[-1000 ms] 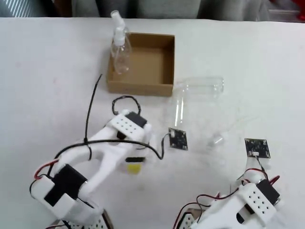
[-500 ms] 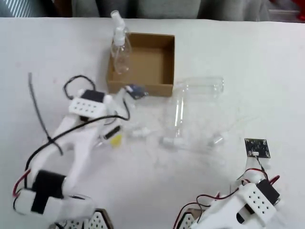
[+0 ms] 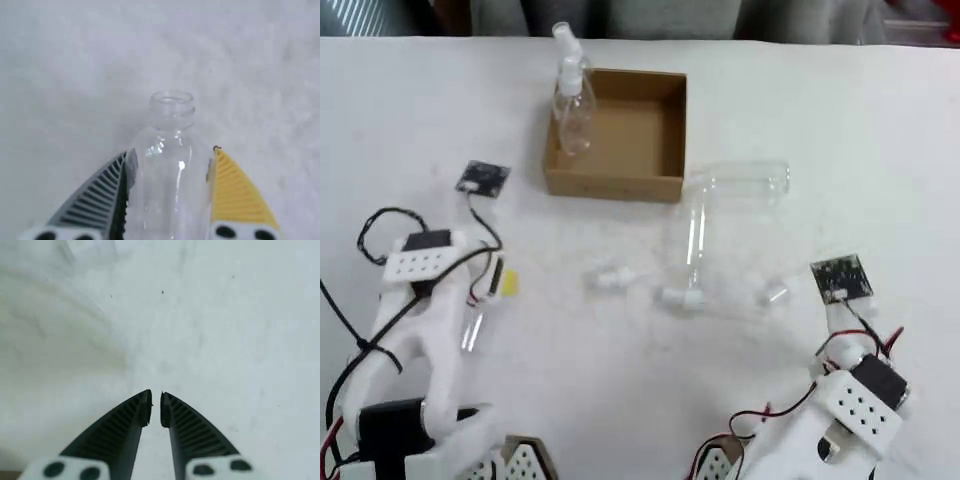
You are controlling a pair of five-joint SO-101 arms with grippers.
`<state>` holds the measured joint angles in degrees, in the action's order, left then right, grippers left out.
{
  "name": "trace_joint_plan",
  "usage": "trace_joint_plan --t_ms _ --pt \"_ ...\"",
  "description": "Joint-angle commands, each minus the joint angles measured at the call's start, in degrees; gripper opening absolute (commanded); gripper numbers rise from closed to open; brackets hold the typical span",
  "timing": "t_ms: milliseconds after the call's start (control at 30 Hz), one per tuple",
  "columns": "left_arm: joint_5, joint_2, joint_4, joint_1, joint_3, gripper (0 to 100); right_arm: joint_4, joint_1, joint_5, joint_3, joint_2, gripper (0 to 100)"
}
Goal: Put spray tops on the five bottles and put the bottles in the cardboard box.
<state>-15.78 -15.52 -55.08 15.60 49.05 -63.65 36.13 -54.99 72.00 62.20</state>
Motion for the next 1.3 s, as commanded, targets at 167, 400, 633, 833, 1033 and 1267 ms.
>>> trace_joint_plan --t_ms 167,400,633,833,1033,1267 --pt "1.1 -3.0 6.4 8.8 3.9 12 -0.9 -22.1 1.7 -9.1 0.7 1.7" --pt "1.1 -3.0 6.8 9.2 4.0 12 -0.6 -40.2 30.4 -16.3 0.1 2.1" --pt "0.9 -3.0 6.6 9.0 4.2 12 -0.7 -59.0 30.9 -19.9 0.0 2.1" --pt "0.6 -3.1 6.9 8.9 4.7 12 -0.9 -67.1 21.1 -24.8 -9.3 2.2" --pt "0.6 -3.1 6.9 8.9 4.7 12 -3.8 -68.2 9.7 -37.6 -30.5 2.2" --pt "-1.8 -3.2 6.9 8.0 4.7 12 -16.4 -74.3 -8.0 -50.6 -47.1 2.2"
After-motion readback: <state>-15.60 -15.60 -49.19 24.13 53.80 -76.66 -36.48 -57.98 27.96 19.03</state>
